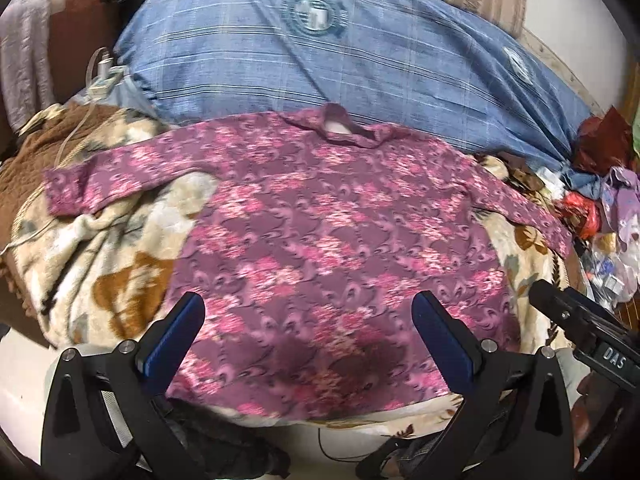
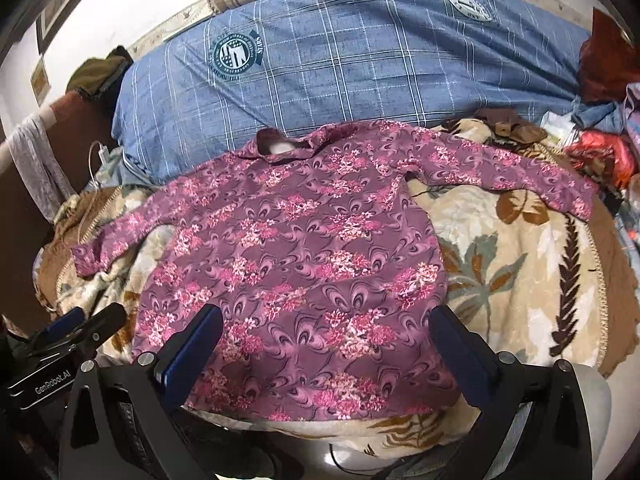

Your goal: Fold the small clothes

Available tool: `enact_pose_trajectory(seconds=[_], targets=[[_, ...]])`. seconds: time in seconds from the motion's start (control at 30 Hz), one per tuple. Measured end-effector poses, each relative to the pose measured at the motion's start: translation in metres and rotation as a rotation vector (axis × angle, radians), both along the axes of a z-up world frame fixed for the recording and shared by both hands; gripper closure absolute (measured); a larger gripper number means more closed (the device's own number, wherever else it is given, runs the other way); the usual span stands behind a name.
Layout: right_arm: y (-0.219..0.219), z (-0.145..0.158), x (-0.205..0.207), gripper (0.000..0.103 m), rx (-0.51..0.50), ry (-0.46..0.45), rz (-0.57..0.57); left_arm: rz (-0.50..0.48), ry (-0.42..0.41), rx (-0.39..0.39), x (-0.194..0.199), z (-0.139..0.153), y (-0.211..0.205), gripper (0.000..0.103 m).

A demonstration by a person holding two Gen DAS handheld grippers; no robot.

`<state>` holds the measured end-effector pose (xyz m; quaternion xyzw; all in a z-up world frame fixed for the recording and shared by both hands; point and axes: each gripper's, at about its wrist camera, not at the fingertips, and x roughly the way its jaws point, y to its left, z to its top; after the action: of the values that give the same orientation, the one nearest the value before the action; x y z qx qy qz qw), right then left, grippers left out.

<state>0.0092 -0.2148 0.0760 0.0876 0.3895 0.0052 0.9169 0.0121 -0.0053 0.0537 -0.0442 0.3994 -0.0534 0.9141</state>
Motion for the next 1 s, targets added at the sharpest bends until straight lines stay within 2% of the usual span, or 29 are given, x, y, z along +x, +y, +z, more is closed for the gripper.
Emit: enact_pose_trajectory(seconds=[0.1,0.27,0.57,0.73,0.8,0.87,1.0], targets=[[-0.019,-0.005,0.008,0.007,0.027,0.009,-0.021,-0.020,-0.007,0.014,0.014,0.002,-0.018,0.000],[-0.043,-0.005,0.023,0.009,0.041,0.015,-0.054,-0.020,-0.005,0.033,0.034,0.002,-0.032,0.000],[-0.047,0.002,0.039,0.009,0.030,0.006,-0.045,-0.001,0.007,0.044,0.045,0.000,-0.030,0.000],[-0.053,0.002,0.052,0.009,0.062,0.011,-0.017,-0.016,0.009,-0.002,0.054,0.004,-0.043,0.000],[-0.066,0.004,0.059,0.013,0.098,0.005,-0.009,-0.062,0.012,-0.017,0.062,0.006,-0.064,0.000],[-0.099,0.010,0.066,0.015,0.140,-0.017,-0.044,-0.113,0.014,-0.013,0.071,0.009,-0.091,0.000],[-0.159,0.015,0.073,0.016,0.147,-0.025,-0.134,-0.179,0.012,-0.008,0.089,0.011,-0.137,0.000]])
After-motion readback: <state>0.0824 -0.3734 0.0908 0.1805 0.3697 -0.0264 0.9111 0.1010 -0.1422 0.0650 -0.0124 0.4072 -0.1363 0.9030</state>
